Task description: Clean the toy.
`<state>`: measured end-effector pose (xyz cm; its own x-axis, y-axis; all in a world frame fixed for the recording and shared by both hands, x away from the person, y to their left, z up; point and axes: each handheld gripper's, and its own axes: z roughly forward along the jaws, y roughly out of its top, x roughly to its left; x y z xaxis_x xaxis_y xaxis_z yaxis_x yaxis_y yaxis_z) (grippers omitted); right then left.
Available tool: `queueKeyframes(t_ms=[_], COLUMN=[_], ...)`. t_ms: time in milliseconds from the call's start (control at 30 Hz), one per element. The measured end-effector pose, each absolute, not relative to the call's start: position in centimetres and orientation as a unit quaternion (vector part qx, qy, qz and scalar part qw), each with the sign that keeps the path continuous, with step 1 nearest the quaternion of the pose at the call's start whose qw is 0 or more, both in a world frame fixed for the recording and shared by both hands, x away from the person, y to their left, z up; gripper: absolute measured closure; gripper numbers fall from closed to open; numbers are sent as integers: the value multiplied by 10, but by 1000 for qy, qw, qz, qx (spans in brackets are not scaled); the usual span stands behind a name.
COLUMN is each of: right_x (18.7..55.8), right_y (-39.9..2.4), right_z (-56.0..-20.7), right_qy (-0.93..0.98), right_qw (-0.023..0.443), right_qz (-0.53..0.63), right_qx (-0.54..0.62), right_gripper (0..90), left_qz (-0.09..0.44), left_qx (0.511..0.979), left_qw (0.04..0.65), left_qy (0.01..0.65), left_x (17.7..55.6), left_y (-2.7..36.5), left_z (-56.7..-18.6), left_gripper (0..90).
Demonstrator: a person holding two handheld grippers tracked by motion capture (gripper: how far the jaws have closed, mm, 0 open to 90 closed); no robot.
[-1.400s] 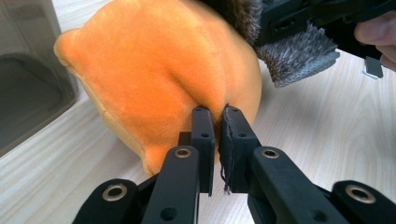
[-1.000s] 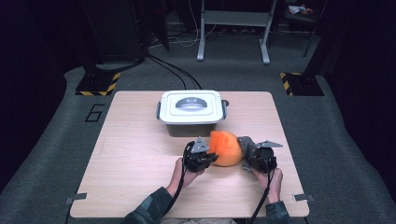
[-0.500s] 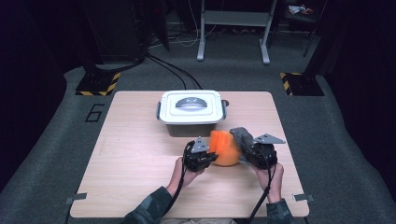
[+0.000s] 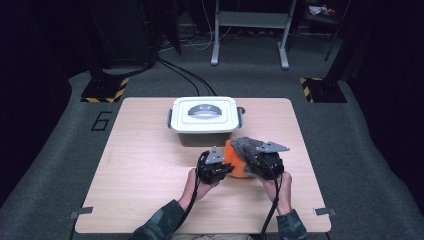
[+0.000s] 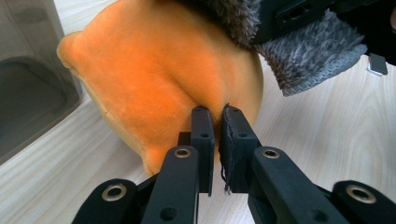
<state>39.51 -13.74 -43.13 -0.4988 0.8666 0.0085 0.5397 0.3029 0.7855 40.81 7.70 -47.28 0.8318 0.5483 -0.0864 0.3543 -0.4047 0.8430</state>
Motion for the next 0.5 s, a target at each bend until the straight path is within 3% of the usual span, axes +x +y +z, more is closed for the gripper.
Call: queueKeyframes(t_ms=[500], right_x=[400], right_y=[-168], right_z=[-451], right_qy=[762], right_qw=[217], right_qz=[358], right_qx=[495], right_gripper=[726], left_qz=[98], left_qx=[832], left_qw=[474], left_qy=[273], left_x=[409], left_y=[78], left_z=[-474], left_gripper=[844])
